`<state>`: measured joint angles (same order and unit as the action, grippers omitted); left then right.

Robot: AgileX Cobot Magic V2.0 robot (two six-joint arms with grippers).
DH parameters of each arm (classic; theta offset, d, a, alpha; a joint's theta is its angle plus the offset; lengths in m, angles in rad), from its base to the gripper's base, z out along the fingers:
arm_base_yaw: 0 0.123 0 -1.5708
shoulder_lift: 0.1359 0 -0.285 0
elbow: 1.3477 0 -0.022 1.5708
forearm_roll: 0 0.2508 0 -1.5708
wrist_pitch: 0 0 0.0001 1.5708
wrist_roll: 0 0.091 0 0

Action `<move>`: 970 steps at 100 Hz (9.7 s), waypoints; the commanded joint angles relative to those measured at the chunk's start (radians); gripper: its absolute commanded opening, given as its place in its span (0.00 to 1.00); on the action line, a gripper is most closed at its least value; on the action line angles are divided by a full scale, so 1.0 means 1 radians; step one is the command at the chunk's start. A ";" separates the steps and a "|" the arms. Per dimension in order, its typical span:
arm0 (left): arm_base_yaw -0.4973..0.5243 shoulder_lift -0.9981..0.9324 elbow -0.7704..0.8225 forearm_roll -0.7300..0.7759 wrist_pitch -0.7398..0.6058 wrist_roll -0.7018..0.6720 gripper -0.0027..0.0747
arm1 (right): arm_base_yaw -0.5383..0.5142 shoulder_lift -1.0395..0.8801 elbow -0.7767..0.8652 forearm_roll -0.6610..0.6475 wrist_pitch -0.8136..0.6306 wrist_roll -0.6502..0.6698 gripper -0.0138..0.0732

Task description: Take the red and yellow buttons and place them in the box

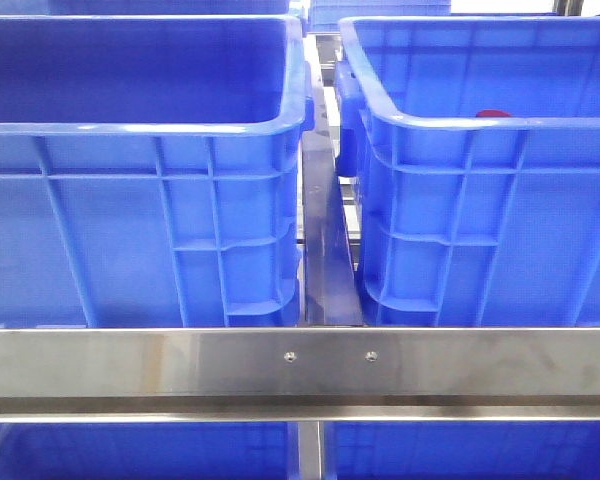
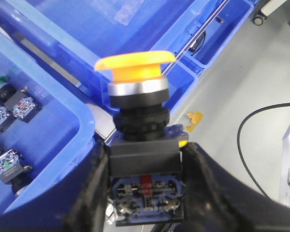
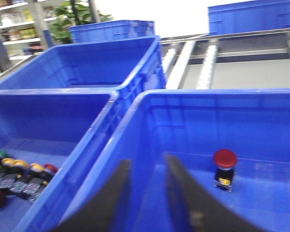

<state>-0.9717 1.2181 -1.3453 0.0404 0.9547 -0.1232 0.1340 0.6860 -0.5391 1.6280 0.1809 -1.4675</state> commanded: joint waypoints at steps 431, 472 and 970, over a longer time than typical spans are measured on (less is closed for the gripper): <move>0.692 -0.770 0.487 0.254 -0.060 -0.288 0.59 | 0.127 0.521 -0.368 0.219 0.770 0.394 0.43; 0.692 -0.874 0.524 0.251 -0.061 -0.286 0.22 | -0.093 0.518 -0.368 0.213 0.755 0.344 0.43; 0.692 -0.874 0.524 0.319 -0.106 -0.284 0.01 | -0.298 -0.036 -0.021 0.047 0.032 -0.133 0.09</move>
<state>-0.2825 0.3322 -0.7996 0.3412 0.9243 -0.4017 -0.1663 0.6562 -0.5330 1.6489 0.1915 -1.6033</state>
